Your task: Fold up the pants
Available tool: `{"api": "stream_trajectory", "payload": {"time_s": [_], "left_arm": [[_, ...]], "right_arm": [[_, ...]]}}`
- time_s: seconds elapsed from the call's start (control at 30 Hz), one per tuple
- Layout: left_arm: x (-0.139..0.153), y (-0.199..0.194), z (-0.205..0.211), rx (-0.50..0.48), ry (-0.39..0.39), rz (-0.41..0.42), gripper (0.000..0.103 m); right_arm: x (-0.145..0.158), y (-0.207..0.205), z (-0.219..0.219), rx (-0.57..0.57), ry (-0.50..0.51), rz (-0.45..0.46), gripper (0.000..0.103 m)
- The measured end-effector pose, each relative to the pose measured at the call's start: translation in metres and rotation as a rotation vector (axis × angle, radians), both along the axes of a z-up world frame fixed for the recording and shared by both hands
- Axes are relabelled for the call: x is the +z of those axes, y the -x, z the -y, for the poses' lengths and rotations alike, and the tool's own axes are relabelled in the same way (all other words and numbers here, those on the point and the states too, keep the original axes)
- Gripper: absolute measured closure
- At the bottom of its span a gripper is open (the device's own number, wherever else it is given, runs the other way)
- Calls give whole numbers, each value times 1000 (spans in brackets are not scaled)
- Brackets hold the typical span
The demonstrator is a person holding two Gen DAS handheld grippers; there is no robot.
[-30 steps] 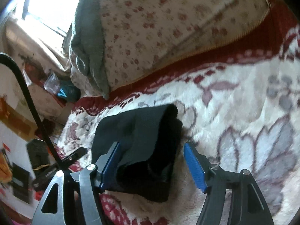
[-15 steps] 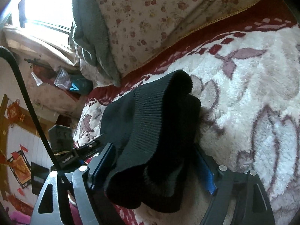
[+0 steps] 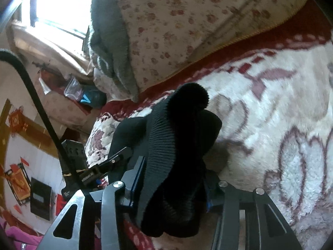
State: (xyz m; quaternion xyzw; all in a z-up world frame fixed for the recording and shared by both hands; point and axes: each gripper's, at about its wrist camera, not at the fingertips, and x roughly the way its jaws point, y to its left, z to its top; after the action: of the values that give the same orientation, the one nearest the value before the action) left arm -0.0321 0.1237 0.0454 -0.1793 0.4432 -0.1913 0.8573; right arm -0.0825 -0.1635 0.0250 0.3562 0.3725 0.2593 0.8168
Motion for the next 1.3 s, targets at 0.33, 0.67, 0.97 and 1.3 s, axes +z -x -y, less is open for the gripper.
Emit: {"api": "stream_trajectory", "payload": {"time_s": [0.33,0.67,0.97,1.3], "left_arm": [[58,14,-68,118,-60,81,65],[59,29,-185,313,-107,52,65],[8,28,-234,386,-77,-57,64],[-1,31,-237,486,-116,-86,27]], "right_arm": [[50,-20,-63,96,-29,95,60],[52,-77,-185,256,-48,90,60],[19,-110,-248,331,87,19,58],[21,-114,-239,305,165,0,45]]}}
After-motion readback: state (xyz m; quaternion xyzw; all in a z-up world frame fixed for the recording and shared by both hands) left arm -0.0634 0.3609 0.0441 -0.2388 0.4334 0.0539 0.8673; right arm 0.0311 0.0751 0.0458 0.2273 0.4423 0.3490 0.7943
